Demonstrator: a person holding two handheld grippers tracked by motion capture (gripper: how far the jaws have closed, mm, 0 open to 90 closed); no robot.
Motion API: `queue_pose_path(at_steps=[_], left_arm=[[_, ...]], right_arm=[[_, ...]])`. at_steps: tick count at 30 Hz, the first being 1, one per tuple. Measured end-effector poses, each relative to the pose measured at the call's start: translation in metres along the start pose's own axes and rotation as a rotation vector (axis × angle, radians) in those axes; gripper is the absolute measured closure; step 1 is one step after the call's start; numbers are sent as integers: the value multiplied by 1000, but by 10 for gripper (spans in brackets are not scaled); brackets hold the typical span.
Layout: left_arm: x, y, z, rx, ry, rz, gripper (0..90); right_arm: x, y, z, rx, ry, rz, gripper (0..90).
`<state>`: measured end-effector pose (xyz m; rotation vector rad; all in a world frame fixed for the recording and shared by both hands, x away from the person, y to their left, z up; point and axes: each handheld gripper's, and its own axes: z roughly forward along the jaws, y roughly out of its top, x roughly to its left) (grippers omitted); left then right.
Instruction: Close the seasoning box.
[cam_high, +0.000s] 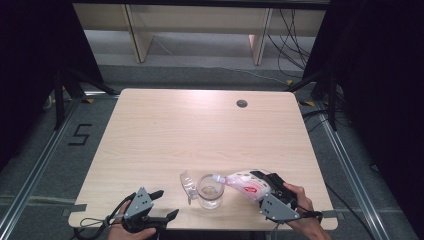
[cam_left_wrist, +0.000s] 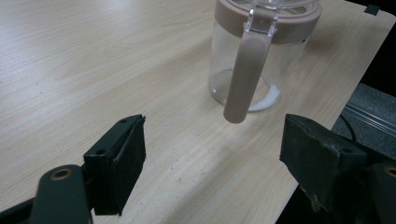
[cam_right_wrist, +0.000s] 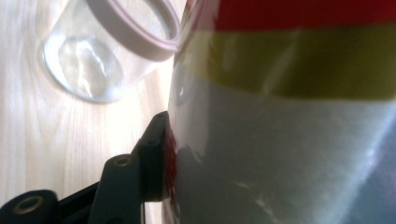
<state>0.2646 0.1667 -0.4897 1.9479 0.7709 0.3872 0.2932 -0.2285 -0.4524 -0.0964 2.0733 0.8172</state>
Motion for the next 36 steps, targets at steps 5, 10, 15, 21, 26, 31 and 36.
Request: queue_pose_path(at_steps=[5,10,15,21,26,31,36], left_arm=[[0,0,0,0,-1,-3,218],[-1,0,1,-4,-4,-6,218],[0,0,1,6,-3,7,218],[-2,-1,2,2,-2,-27,219],[-1,-1,2,5,-3,0,218],[0,-1,2,9,0,7,218],[0,-1,2,8,-2,4,219]], right_arm=[[-1,3,2,13,-12,-105,484],[2,5,2,35,-23,-121,485],[2,9,3,49,-16,-191,486],[2,12,2,78,-7,-237,487],[4,12,4,96,-9,-242,488],[5,12,4,117,-7,-256,489],[3,14,7,87,9,-300,489]])
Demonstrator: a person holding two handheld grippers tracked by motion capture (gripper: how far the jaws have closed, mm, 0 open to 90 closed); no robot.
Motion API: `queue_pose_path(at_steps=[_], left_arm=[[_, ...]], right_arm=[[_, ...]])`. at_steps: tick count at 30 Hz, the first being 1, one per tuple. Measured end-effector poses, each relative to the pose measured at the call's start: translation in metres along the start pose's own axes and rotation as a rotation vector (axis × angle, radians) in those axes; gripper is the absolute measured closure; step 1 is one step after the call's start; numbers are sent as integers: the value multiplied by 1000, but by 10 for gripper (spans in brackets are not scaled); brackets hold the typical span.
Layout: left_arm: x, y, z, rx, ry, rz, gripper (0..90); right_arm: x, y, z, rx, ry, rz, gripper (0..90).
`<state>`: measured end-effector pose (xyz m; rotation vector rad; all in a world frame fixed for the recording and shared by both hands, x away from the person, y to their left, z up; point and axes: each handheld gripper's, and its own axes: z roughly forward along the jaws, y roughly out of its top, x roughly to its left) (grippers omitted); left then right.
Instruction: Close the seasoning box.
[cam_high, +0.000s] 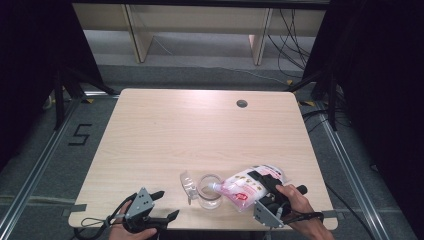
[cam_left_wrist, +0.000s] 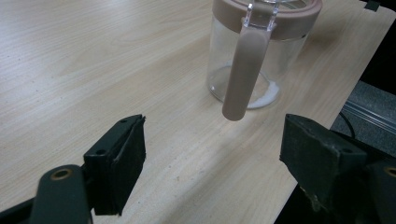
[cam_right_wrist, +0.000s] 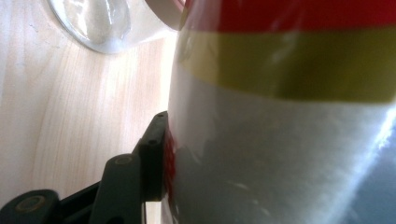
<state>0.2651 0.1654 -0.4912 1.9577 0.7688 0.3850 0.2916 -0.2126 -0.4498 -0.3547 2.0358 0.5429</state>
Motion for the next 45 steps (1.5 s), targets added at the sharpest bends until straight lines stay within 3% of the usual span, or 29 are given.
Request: queue_pose_path(at_steps=[1,2,3,4,5,6,7,9,11,13,14,16,17,18,20,21,23,26,27,28,30,31,34,37,39,40,41,42,45], left_arm=[[0,0,0,-2,0,-4,218],[0,0,0,0,4,4,218],[0,0,0,-3,1,-2,219],[0,0,0,-4,1,-7,218],[0,0,0,-7,2,-13,219],[-1,-1,1,-5,3,-29,218],[0,0,0,-1,1,-6,219],[0,0,1,-5,1,-11,218],[1,0,0,9,11,-1,219],[1,0,1,4,6,2,219],[0,0,1,-6,3,-12,219],[0,0,1,-6,3,-11,218],[1,0,1,6,4,4,219],[-1,-1,2,4,1,-28,219],[0,0,1,13,9,6,219],[-3,-1,3,-12,1,-39,219],[-3,-1,3,-8,1,-37,219],[4,0,1,16,15,49,219],[-2,-1,2,-1,3,-29,219],[0,0,1,8,6,1,219],[0,0,1,10,9,6,219],[0,0,1,11,8,5,219],[0,0,1,11,7,4,219],[0,0,1,9,3,5,219],[0,0,1,5,3,5,219],[-1,0,1,-2,6,-7,219],[-1,0,1,-1,6,-7,219],[1,0,1,6,2,7,219],[0,0,1,8,0,4,219]], right_arm=[[-1,0,0,3,0,-5,489],[2,0,0,20,-1,39,490],[2,0,0,22,-1,28,489],[-3,1,2,-4,0,-50,490],[-1,2,-2,29,5,-8,490],[-3,2,-1,22,2,-25,490],[-5,2,0,21,-2,-52,490],[-5,1,3,-6,6,-31,490],[-4,1,3,12,8,10,491],[-12,1,5,-18,-12,-68,491],[-8,0,4,15,-5,-4,491],[-14,-1,6,-19,-10,-62,491],[-12,-1,4,15,-14,-35,492],[-12,-1,4,22,-14,-43,492],[-14,0,5,18,-2,-76,492],[-15,0,5,22,-6,-80,492],[-19,1,6,5,-15,-137,492],[-22,2,6,7,-22,-148,492],[-22,2,6,12,-17,-144,493],[-21,2,4,40,-14,-140,493],[-23,3,5,30,-22,-164,493],[-20,2,4,48,-19,-120,494],[-24,4,4,33,-27,-188,494],[-21,5,4,53,-18,-168,494],[-21,7,3,72,-20,-188,494],[-18,6,4,67,-9,-164,495],[-21,7,5,56,-22,-221,495],[-22,8,5,58,-22,-232,495],[-19,8,4,77,-22,-218,496]])
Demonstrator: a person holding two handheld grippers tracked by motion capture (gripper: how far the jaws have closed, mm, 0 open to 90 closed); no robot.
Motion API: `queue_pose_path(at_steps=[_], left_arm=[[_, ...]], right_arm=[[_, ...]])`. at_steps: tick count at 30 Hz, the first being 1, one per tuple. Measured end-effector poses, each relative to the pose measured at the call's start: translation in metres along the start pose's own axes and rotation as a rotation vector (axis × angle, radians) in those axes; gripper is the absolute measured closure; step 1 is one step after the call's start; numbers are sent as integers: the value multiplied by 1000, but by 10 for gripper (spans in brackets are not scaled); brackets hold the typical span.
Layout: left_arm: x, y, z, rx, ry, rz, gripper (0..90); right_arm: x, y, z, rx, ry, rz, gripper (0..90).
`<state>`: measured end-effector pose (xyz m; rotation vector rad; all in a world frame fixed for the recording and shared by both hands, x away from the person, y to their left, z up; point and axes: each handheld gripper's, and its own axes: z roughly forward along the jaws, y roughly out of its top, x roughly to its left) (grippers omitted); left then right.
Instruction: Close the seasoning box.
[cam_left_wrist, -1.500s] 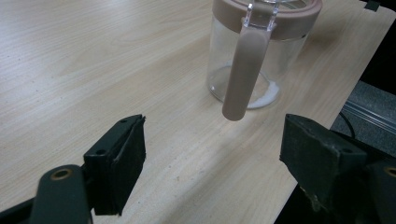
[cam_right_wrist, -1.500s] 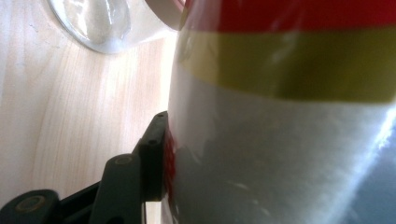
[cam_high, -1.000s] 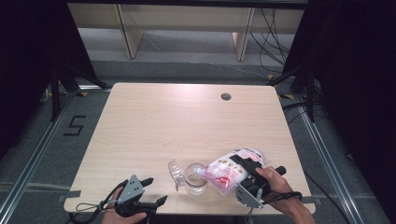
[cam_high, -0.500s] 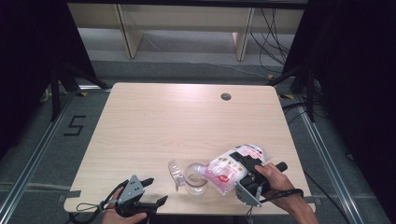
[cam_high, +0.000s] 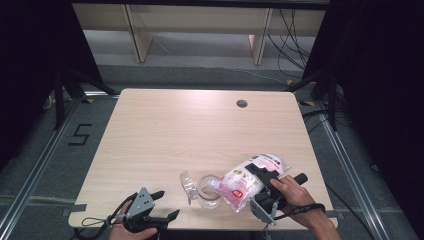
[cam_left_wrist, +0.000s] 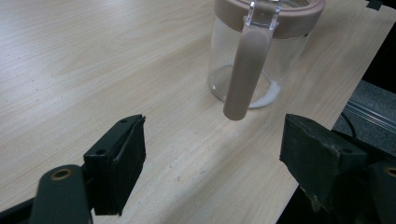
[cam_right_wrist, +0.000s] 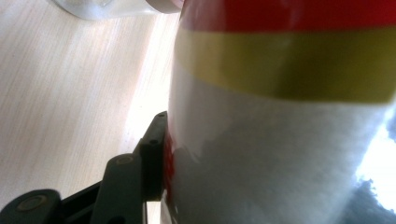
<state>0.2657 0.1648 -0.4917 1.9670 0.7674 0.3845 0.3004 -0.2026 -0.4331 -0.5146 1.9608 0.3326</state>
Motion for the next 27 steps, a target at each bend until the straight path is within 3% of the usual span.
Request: queue_pose_path(at_steps=[1,2,5,6,9,10,11,14,16,20,24,27], left_arm=[[-1,0,0,3,9,-20,219],[0,0,0,-1,3,3,219],[0,0,0,-3,2,1,219],[0,0,0,0,3,2,219],[0,0,0,-4,1,0,219],[0,0,0,-3,2,2,219],[-1,0,0,-10,6,-18,219],[-1,0,0,-10,5,-12,219],[-1,0,0,-10,4,-12,219],[-1,0,0,-9,5,-12,219],[-1,0,0,3,8,-18,219],[-1,0,0,4,7,-23,219]], right_arm=[[0,0,0,-4,0,-6,495],[-2,1,0,-6,-8,-42,496],[1,2,0,11,3,-19,497],[-1,3,0,4,-7,-57,496],[0,3,0,13,-4,-39,497],[-2,4,0,1,-9,-70,498],[-2,4,0,0,-12,-71,498],[-2,4,0,15,-16,-94,499],[0,4,-1,23,-12,-65,499],[-2,4,-1,28,-21,-106,499],[-1,6,-1,42,-14,-109,500],[-2,6,0,41,-17,-148,501]])
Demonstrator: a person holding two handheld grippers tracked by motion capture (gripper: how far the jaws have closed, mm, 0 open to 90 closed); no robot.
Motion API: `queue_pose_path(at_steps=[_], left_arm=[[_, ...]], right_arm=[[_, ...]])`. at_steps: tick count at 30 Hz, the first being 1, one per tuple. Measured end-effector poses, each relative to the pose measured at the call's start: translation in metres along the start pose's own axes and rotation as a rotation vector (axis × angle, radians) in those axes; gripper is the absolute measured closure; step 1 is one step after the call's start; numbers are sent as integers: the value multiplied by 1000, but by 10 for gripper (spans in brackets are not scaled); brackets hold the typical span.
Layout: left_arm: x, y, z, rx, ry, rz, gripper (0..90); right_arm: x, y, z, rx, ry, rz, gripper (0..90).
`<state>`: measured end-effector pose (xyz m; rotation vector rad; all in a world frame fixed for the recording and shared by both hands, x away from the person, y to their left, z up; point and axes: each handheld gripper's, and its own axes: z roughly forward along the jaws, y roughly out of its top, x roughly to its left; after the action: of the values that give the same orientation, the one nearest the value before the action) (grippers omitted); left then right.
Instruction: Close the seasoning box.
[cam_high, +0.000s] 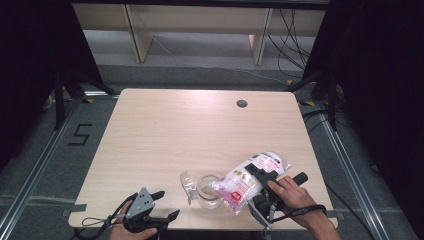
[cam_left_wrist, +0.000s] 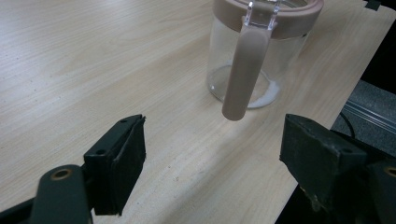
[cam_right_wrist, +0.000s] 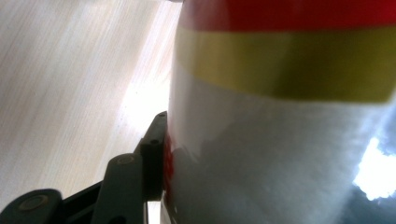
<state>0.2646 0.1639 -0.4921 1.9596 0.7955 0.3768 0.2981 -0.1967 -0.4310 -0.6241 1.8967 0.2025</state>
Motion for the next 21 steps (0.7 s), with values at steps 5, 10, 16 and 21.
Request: queue_pose_path(at_steps=[5,10,16,21], left_arm=[[0,0,0,-3,-12,-8,219],[-1,0,1,-9,-6,-13,219],[0,0,0,-10,-7,-4,219],[-1,0,0,-12,-4,-9,219]], right_arm=[[3,0,-2,51,10,14,502],[2,0,-2,44,17,29,502],[-2,2,-3,44,4,-29,503],[-1,3,-5,65,6,-8,504]])
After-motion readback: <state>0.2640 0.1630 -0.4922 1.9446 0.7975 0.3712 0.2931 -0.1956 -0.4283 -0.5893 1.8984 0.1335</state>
